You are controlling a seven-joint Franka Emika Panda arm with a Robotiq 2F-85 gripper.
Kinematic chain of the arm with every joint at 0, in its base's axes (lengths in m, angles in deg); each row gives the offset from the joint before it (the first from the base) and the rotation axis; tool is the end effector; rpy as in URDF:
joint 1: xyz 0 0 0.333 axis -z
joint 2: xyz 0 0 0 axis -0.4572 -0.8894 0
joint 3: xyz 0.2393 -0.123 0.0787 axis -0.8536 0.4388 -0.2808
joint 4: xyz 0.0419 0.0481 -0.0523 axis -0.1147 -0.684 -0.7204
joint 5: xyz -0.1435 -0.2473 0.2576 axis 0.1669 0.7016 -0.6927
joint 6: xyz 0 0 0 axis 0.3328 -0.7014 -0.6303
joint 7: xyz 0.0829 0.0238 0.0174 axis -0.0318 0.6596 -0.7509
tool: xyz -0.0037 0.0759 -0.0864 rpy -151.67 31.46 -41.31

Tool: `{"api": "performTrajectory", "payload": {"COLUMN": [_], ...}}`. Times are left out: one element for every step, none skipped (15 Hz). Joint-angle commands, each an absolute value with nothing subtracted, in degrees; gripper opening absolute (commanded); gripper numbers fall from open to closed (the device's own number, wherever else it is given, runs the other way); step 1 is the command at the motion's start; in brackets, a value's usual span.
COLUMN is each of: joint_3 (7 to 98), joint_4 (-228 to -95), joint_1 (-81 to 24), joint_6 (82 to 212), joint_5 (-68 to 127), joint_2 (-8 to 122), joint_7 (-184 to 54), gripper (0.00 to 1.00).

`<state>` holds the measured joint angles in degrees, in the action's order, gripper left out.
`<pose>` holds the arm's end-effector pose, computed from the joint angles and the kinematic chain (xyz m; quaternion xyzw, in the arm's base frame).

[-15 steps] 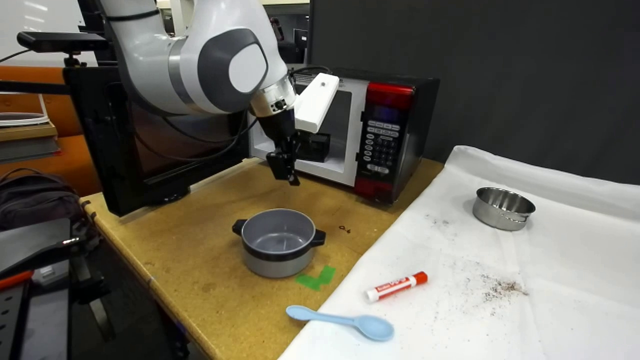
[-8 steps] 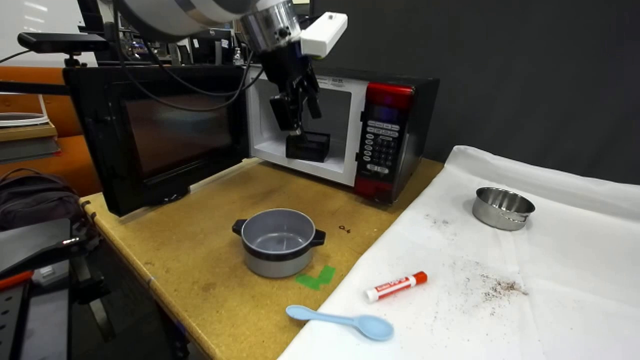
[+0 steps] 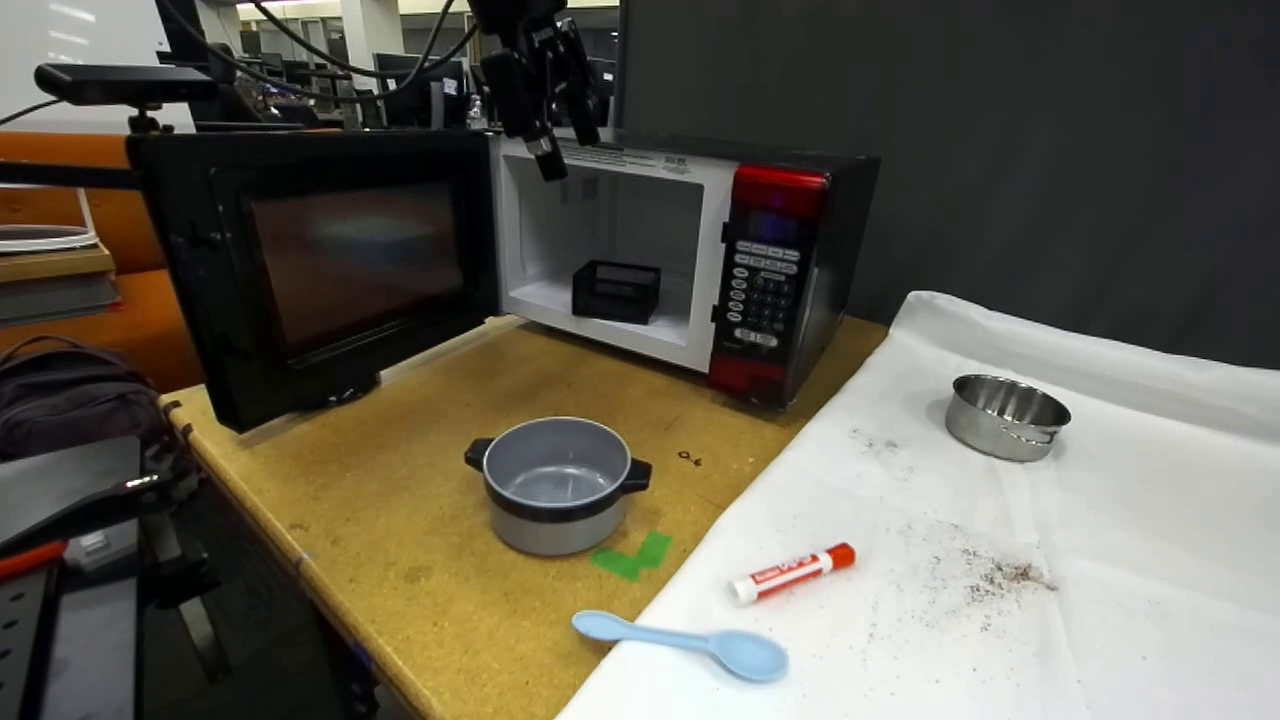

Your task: Pick the marker from the bowl and put it on the table, then open the microwave and pick the black object and put it in

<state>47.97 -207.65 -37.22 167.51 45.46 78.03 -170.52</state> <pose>0.4987 0.1048 0.3374 0.4328 0.8782 0.0588 0.1947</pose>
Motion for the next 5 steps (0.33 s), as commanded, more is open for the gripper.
{"api": "performTrajectory", "payload": {"joint_3": [46.5,46.5,46.6,46.6,46.7], "joint_4": [-207.3,-206.9,-206.9,-206.5,-206.5], "joint_1": [-36.6,-36.6,-36.6,-36.7,-36.7], "joint_6": [163.0,161.9,161.2,160.5,160.1], "joint_5": [40.7,39.9,39.2,38.5,37.9], "joint_2": [80.8,81.2,81.7,82.0,82.3], "joint_7": [-174.5,-174.8,-175.1,-175.4,-175.5], "gripper": [1.00,1.00,1.00,1.00,1.00]}}
